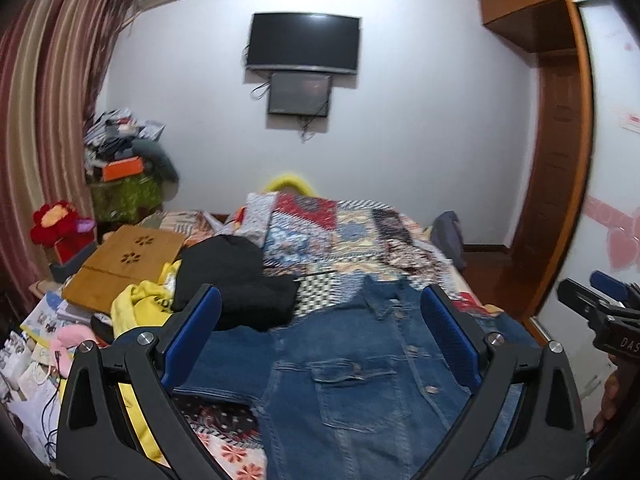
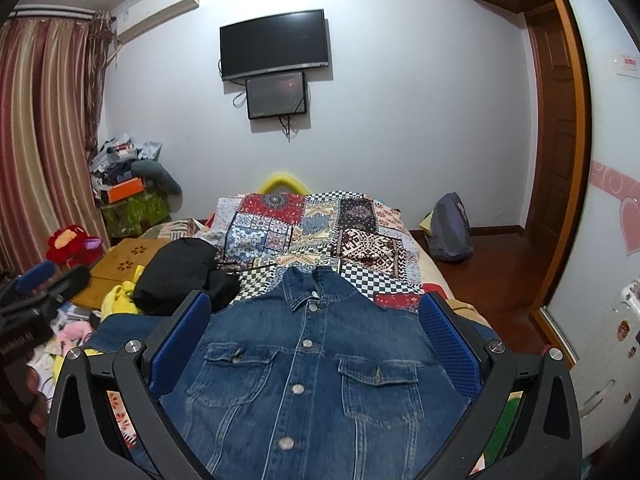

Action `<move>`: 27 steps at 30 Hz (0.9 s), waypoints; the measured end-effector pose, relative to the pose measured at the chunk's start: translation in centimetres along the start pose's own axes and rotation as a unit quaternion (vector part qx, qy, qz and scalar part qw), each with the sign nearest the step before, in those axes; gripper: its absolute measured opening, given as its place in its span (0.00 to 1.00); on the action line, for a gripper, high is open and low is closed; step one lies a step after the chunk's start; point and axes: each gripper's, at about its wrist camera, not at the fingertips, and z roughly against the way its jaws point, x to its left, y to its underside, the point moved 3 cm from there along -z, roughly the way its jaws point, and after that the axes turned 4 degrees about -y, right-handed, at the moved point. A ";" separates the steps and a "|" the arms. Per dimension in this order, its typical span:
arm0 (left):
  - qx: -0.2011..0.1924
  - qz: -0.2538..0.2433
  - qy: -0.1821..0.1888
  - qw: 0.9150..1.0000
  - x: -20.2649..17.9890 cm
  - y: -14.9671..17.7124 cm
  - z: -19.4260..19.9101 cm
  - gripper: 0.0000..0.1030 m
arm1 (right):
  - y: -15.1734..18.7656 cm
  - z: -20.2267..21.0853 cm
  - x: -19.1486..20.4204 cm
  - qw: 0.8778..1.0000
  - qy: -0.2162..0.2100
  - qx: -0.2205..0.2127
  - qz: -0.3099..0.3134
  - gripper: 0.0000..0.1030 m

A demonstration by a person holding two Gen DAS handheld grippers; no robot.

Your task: Fold large clothes

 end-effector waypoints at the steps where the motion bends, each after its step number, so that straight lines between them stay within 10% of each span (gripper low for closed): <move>1: 0.008 0.004 -0.011 1.000 1.0 -0.1 -1.2 0.98 | 0.0 -1.0 -0.1 1.000 0.002 0.006 0.001 1.00; 14: 0.148 0.092 -0.057 0.983 14.9 5.3 -12.9 0.95 | 3.0 -12.0 -3.0 0.992 0.039 0.118 -0.031 1.00; 27: 0.293 0.303 -0.061 0.905 28.8 16.8 -19.0 0.94 | 7.1 -17.1 -5.0 0.971 0.039 0.233 -0.034 1.00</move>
